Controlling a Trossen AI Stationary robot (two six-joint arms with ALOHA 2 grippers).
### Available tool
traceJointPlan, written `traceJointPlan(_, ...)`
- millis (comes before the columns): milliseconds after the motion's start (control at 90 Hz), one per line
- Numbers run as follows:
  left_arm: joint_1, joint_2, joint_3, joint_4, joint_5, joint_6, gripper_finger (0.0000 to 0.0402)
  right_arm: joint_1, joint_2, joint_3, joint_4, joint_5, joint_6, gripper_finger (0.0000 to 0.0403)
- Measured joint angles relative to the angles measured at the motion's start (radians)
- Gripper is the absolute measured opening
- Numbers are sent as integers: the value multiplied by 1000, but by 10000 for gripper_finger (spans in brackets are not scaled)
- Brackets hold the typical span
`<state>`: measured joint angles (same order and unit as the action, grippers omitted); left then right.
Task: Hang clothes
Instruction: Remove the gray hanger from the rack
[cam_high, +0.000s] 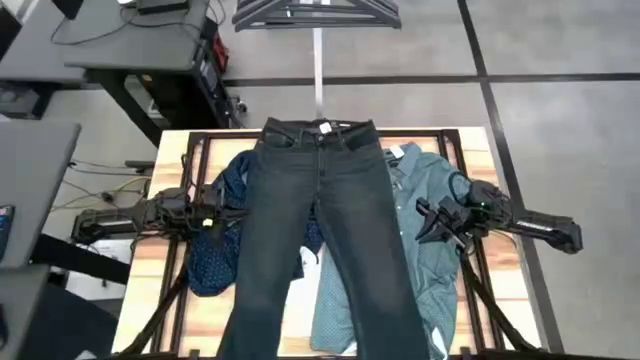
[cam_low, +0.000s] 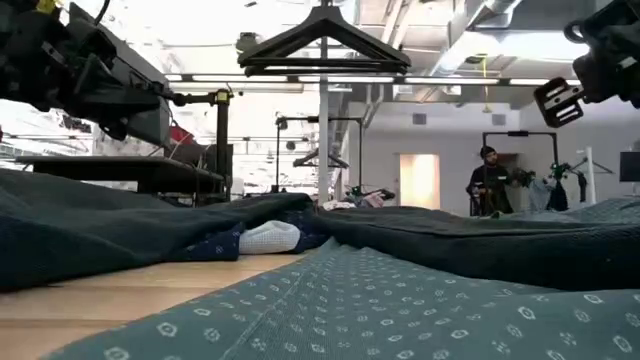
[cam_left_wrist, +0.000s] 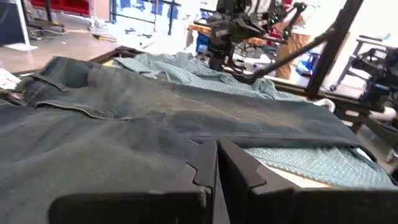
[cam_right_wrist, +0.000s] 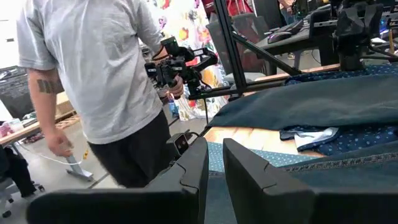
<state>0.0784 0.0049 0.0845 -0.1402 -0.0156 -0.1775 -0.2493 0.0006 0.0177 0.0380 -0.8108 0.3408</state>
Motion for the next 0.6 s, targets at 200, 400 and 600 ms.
traceJointPlan(200,19,31,0,90,-14,-34,0,0,0,0,0,0,0,40)
traceJointPlan(400,65,117,68,136,-86,-45,0,0,0,0,0,0,0,40)
traceJointPlan(600,137,313,269,102,-106,77,0,0,0,0,0,0,0,40)
